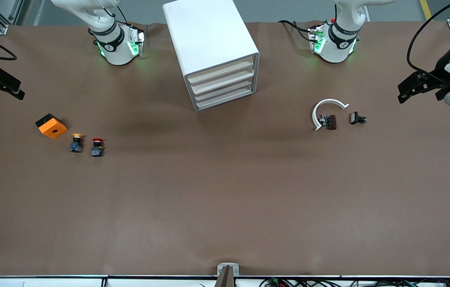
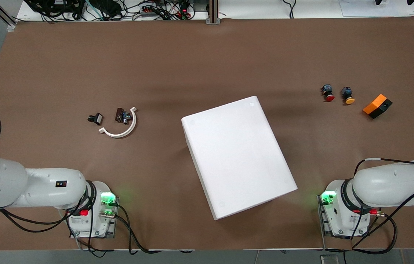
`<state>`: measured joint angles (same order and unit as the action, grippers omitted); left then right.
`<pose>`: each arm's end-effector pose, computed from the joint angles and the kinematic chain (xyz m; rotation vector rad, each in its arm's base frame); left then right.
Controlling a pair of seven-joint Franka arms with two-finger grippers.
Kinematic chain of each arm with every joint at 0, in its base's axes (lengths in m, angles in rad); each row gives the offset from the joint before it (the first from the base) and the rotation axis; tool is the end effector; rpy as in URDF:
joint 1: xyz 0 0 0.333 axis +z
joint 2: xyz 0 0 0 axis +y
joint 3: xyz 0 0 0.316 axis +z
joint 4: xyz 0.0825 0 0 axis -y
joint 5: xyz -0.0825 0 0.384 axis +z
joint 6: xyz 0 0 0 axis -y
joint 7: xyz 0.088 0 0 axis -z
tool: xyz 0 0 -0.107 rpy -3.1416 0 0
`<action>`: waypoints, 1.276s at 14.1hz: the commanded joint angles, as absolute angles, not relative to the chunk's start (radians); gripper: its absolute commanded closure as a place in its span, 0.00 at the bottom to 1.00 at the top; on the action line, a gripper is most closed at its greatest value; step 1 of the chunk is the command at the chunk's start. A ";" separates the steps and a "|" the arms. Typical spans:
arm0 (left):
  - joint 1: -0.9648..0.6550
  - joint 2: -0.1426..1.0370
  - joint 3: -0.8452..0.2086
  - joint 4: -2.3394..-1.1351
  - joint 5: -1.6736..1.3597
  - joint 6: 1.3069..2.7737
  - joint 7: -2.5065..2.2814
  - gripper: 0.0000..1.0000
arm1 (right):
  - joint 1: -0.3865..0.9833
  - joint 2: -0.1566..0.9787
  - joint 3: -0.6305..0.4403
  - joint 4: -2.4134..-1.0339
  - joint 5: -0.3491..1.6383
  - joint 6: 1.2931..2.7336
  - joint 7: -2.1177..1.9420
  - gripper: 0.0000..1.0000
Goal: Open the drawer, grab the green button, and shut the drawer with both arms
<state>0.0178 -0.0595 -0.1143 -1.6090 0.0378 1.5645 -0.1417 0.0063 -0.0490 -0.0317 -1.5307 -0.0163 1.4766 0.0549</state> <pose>0.5331 -0.0495 0.6382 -3.0981 -0.0711 -0.0307 0.5293 -0.0158 0.6616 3.1242 -0.1278 -0.0077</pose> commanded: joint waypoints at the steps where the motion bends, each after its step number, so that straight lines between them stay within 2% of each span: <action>1: 0.018 -0.049 -0.123 -1.588 0.048 1.531 -0.124 0.00 | -0.005 -0.037 -0.025 -1.506 -0.015 1.470 0.064 0.00; 6: -0.003 -0.012 -0.138 -1.580 0.041 1.535 -0.153 0.00 | -0.005 -0.037 -0.025 -1.506 -0.014 1.468 0.064 0.00; 10: -0.029 0.148 -0.166 -1.470 0.028 1.561 -0.161 0.00 | 0.008 -0.028 -0.021 -1.508 -0.011 1.468 0.067 0.00; 12: -0.067 0.204 -0.173 -1.470 0.026 1.645 -0.239 0.00 | 0.026 -0.008 -0.018 -1.506 -0.009 1.470 0.067 0.00; 14: -0.150 0.280 -0.172 -1.470 0.041 1.753 -0.445 0.00 | 0.067 0.014 -0.018 -1.506 -0.015 1.470 0.067 0.00; 18: -0.316 0.475 -0.173 -1.437 0.032 1.836 -0.838 0.00 | 0.126 0.058 -0.018 -1.505 -0.017 1.497 0.069 0.00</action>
